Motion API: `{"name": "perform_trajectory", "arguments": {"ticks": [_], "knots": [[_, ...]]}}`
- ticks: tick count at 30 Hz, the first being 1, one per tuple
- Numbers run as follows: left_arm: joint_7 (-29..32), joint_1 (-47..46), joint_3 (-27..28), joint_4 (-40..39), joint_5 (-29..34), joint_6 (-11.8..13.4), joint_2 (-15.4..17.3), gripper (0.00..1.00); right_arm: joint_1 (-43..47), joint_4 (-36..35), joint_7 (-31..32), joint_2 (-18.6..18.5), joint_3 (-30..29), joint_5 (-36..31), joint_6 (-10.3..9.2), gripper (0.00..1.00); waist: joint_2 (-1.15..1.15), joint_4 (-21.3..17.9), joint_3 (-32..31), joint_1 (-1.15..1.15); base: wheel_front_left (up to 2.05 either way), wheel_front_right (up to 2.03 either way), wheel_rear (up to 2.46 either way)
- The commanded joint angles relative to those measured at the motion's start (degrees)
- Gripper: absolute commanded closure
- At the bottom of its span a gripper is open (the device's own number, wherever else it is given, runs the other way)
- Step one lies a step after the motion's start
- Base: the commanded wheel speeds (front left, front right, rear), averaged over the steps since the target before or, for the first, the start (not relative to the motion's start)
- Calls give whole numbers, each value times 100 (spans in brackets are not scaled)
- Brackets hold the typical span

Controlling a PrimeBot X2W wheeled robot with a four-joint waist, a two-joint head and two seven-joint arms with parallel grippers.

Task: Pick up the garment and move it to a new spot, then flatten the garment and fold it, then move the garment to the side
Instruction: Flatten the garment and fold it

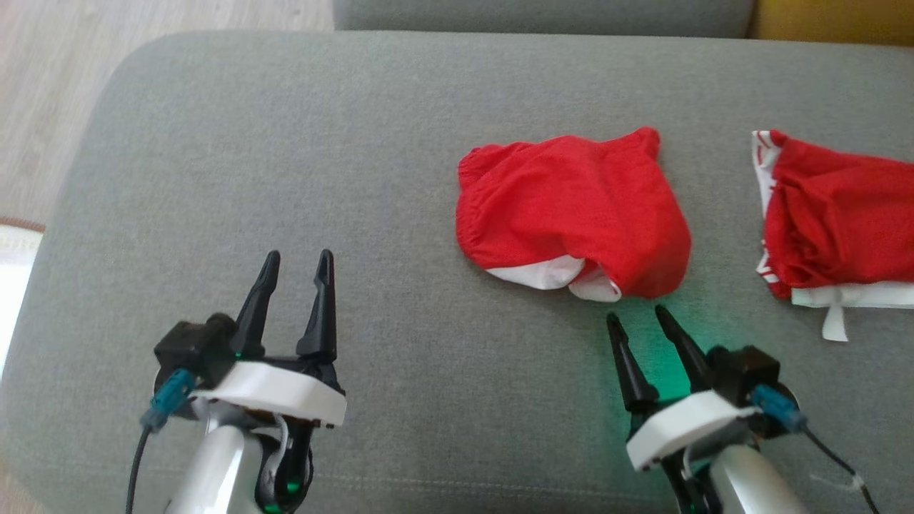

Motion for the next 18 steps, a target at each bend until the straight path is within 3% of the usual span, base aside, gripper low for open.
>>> {"name": "perform_trajectory", "arguments": {"ticks": [1,18], "knots": [[-70,-278,192,-163,45,-36,10,0,-282,-67,-78,-18,155,30,18,0,0,67,71,0,0,0,0],[-70,-458,127,-82,60,-88,-47,0,-1079,967,-284,-18,224,-23,18,0,0,502,402,0,0,0,0]]}}
